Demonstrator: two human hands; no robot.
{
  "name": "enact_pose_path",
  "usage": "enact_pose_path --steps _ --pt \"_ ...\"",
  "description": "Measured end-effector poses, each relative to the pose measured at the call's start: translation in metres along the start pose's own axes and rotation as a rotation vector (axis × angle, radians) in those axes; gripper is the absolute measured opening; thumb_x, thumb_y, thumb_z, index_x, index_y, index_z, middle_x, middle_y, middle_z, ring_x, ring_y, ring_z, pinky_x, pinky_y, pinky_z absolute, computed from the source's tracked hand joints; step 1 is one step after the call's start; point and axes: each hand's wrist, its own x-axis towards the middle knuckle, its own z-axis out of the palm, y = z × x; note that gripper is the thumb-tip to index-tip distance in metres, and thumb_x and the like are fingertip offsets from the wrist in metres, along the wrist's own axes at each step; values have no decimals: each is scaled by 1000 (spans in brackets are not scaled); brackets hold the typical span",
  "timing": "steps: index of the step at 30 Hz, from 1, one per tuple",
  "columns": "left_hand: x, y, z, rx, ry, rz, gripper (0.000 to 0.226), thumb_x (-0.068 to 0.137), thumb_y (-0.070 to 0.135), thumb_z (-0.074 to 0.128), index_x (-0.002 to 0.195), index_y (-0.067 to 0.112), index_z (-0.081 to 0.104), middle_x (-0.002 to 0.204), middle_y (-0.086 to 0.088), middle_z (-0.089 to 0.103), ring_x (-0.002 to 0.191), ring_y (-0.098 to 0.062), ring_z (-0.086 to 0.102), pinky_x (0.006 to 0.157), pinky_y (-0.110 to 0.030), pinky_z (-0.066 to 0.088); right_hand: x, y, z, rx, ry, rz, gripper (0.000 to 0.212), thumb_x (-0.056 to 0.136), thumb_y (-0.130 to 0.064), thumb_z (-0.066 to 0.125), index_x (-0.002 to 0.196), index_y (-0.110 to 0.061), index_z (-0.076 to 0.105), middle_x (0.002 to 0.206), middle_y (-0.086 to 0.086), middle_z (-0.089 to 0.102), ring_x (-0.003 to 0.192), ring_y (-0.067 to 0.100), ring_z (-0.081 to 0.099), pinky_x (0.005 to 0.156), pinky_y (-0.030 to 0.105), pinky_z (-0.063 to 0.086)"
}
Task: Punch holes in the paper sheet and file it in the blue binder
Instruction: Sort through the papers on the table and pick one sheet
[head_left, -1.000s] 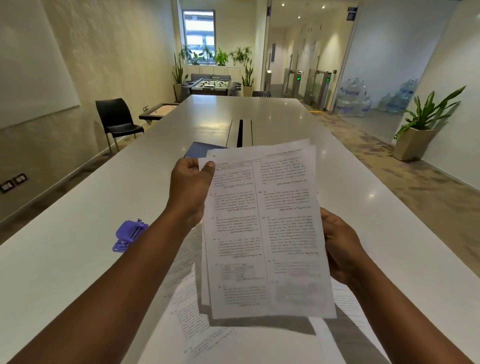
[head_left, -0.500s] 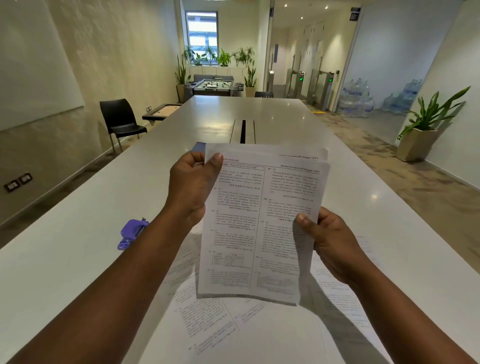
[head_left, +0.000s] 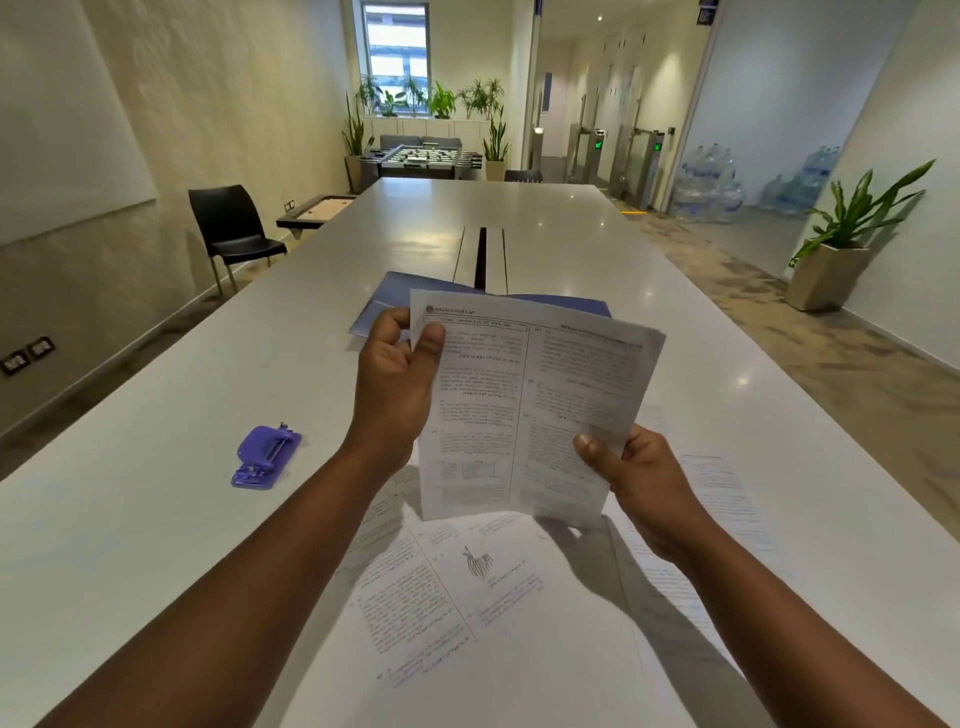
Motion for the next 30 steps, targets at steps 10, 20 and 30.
enact_pose_path --steps 10,20,30 --pt "-4 -8 -1 24 4 8 19 106 29 51 119 18 59 112 1 75 99 -20 75 79 -36 64 1 12 3 -26 15 11 25 102 -19 59 125 -16 70 118 1 77 112 22 72 98 44 57" --pt "21 33 -8 -90 -81 -98 20 105 25 54 114 16 69 115 -13 73 101 -30 74 84 -43 63 -2 -16 -5 -70 -35 -42 27 102 -25 54 114 -8 71 105 8 79 95 30 77 85 46 62" --pt "25 26 4 28 146 -26 25 103 29 59 86 16 72 100 -13 74 75 -11 74 63 -23 58 -10 -15 -2 -67 -60 -50 24 101 -24 56 110 -10 72 104 6 79 96 27 76 85 42 62"
